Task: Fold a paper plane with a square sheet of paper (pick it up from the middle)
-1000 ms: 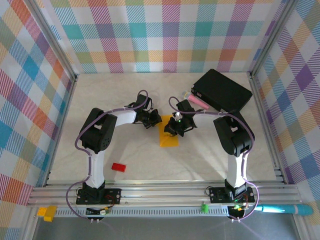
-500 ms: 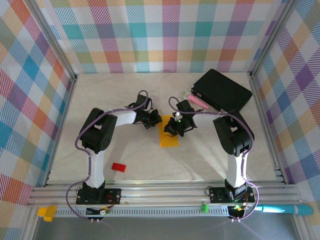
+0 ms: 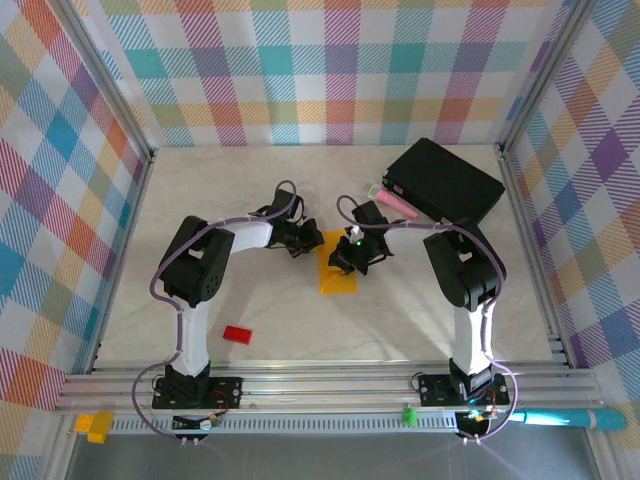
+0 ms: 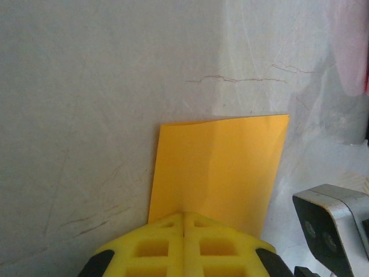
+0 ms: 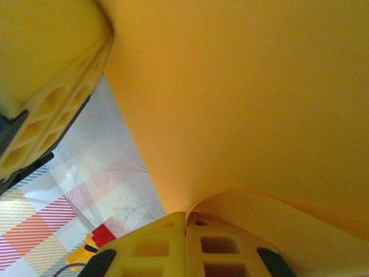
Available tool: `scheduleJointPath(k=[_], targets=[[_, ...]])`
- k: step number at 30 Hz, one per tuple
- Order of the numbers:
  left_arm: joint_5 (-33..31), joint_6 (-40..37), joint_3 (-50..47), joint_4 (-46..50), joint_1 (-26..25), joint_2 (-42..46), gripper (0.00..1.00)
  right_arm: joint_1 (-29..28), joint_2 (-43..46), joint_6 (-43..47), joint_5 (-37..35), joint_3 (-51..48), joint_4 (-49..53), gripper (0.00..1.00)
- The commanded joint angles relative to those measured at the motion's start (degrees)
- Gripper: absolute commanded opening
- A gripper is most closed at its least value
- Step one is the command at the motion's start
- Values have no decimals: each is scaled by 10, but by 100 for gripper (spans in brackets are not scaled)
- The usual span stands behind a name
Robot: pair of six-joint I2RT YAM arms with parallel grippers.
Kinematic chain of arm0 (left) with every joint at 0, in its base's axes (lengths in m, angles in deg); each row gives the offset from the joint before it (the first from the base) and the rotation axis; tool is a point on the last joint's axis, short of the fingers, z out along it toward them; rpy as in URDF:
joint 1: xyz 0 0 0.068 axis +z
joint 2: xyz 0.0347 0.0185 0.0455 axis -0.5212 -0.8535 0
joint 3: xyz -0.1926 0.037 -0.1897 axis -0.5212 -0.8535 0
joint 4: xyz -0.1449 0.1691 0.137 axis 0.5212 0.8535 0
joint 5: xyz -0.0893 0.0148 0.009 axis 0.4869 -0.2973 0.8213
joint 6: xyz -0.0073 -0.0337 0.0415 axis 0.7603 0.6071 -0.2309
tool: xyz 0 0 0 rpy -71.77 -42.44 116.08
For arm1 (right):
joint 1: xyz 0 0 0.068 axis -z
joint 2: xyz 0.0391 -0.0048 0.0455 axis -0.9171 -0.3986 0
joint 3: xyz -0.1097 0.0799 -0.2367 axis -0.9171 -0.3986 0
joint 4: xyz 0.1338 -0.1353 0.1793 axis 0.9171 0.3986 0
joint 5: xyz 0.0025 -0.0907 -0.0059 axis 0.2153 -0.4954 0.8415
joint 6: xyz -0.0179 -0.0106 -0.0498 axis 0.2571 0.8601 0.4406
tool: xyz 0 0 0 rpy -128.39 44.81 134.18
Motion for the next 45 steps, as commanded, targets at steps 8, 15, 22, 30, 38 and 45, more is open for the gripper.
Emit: scheduleJointPath(k=[8,15,22,30,38,45], targets=[[-14,1,-23,39,-1,-17,0,-2,-9,-2,-4,12,-7,0],[-14,1,-24,39,-1,-15,0,-2,-14,1,-10,13,0,0],[-14,1,-24,39,-1,-15,0,-2,-22,1,-8,13,0,0],[-12,1,-23,40,-1,-10,0,-2,-30,9,-13,15,16,4],[-23,11,-7,41,9,35,2,-2,-40,14,-18,13,36,19],[-45,49,-48,-4,32,107,6,-2,-46,17,-19,11,43,28]])
